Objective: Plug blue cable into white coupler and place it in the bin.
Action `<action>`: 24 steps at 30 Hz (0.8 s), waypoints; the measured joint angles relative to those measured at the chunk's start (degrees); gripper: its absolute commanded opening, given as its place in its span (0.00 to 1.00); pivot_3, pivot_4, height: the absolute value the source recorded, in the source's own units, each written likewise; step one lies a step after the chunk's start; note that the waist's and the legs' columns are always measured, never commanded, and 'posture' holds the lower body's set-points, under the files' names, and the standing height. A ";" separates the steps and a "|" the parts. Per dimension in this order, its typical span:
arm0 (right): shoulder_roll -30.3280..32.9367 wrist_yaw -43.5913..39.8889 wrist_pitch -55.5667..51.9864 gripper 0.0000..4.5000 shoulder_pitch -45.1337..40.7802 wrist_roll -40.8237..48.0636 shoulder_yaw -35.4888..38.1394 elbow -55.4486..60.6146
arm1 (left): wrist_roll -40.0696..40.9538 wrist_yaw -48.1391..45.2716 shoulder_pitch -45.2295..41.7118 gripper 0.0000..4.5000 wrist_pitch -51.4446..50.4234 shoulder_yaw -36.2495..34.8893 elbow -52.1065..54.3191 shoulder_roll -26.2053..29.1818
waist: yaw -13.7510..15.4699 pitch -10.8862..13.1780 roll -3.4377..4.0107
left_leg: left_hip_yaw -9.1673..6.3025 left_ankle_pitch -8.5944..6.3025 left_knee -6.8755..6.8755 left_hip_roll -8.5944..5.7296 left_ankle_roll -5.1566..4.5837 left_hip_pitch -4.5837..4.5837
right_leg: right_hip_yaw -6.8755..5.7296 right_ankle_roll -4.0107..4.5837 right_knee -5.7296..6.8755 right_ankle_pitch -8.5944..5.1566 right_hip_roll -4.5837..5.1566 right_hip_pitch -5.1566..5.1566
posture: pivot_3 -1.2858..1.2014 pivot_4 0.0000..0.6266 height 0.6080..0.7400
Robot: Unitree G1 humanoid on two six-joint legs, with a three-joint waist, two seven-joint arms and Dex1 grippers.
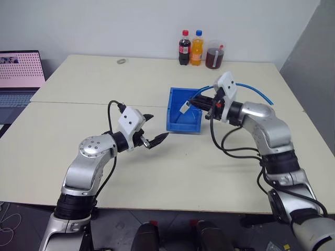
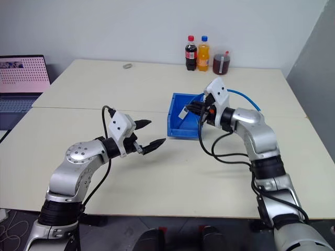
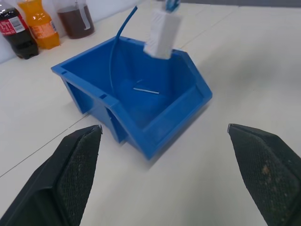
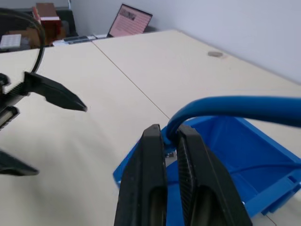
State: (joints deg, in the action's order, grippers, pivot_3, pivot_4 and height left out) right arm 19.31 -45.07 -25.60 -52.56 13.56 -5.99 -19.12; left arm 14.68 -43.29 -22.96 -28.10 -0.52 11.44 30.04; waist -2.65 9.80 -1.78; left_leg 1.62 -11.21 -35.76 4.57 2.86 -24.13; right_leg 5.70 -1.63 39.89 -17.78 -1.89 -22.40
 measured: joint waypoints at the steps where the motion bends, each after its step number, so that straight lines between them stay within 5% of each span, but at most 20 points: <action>1: -0.53 0.77 0.86 0.09 -2.73 -1.53 -0.38 -4.89 | 0.28 -0.03 -0.34 1.00 -0.38 0.18 -0.04 -0.06 | -0.20 0.04 0.00 | 0.02 0.00 0.01 -0.01 0.00 -0.04 | 0.01 0.05 0.00 0.03 0.01 -0.05 | 0.52 0.24 1.00; 5: 1.18 -1.98 4.12 0.32 -11.60 -6.83 -3.51 -20.43 | 1.13 -1.05 -0.71 1.00 -1.74 0.66 0.28 0.39 | -0.11 0.06 0.00 | 0.01 0.01 -0.01 -0.03 0.01 -0.51 | -0.04 0.24 0.01 0.14 0.04 -0.50 | 0.52 0.24 1.00; 12: 7.50 -12.02 7.53 0.64 -12.63 -11.03 -7.46 -25.32 | 1.38 -1.31 -1.23 1.00 -2.92 1.18 0.41 1.30 | 0.35 0.13 0.05 | 0.07 0.00 0.01 -0.04 0.03 -0.81 | -0.01 0.27 0.03 0.14 0.07 -0.85 | 0.52 0.24 1.00; 18: 19.17 -25.02 6.00 0.97 -6.26 -11.95 -8.72 -11.43 | 4.08 -3.51 -1.94 1.00 -6.20 0.83 1.32 3.72 | 0.76 0.17 0.10 | 0.04 -0.01 0.00 -0.03 0.03 -0.79 | -0.03 0.27 0.04 0.13 0.04 -0.84 | 0.52 0.24 1.00; 24: 21.86 -22.69 -4.39 0.98 11.26 -5.52 -2.35 9.82 | 5.68 -3.57 -0.74 1.00 -6.55 -2.40 1.17 6.37 | 0.49 0.21 0.14 | 0.02 0.00 -0.03 -0.01 0.04 -0.78 | -0.01 0.30 0.11 0.11 0.04 -0.84 | 0.52 0.24 1.00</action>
State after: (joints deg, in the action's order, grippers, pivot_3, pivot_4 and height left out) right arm 41.17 -67.76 -30.00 -41.29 8.04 -8.35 -9.29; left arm 20.36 -46.87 -23.70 -34.65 -2.92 12.61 36.41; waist -2.17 10.00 -1.64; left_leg 1.64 -11.21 -35.79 4.56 2.90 -24.92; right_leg 5.69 -1.33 40.00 -17.67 -1.86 -23.24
